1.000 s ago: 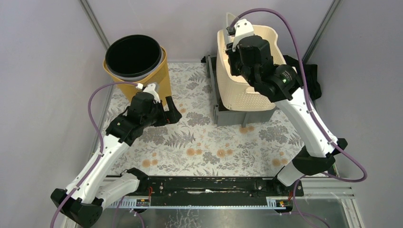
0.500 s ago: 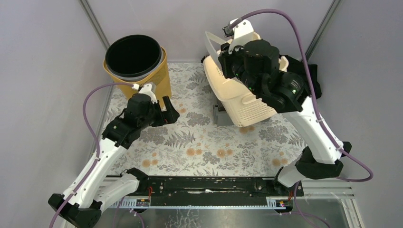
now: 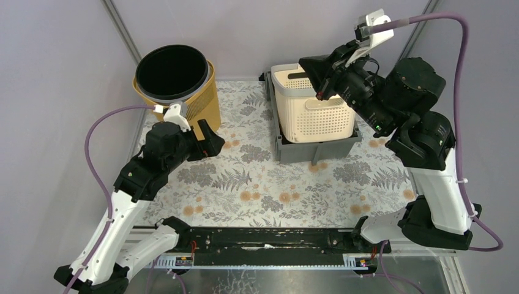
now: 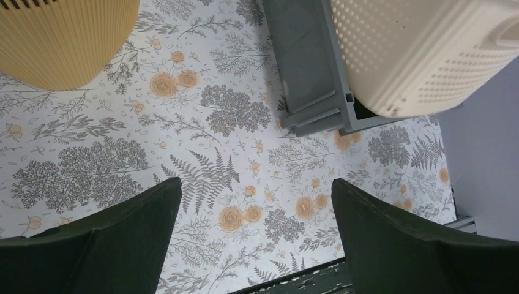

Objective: Turn the large container upside down

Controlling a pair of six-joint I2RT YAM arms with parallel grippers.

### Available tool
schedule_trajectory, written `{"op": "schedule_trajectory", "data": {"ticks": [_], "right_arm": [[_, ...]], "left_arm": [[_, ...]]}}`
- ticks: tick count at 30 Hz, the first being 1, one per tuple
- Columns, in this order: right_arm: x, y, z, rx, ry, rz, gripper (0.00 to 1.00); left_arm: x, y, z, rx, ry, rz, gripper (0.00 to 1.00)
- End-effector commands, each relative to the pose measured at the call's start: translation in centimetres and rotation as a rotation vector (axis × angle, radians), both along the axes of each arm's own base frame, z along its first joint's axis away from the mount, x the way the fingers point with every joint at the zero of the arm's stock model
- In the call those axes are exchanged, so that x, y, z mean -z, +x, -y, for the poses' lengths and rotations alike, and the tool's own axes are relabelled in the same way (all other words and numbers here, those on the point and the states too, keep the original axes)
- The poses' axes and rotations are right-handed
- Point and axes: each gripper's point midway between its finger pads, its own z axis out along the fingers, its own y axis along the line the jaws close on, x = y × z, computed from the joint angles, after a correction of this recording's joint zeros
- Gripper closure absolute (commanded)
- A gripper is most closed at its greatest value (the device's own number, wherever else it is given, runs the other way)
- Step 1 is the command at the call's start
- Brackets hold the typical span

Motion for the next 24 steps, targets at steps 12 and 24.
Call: {"op": "schedule_trajectory", "data": {"ticks": [12, 24], "right_arm": [[7.5, 3.3, -1.0, 0.127, -0.144, -0.088, 0.66], [11.2, 4.7, -3.1, 0.105, -0.255, -0.144, 0.32]], "left_arm": [[-2.4, -2.9, -1.8, -0.025, -0.02, 0.031, 0.0], [-2.3, -5.3, -3.2, -0.054, -0.042, 0.025, 0.0]]}}
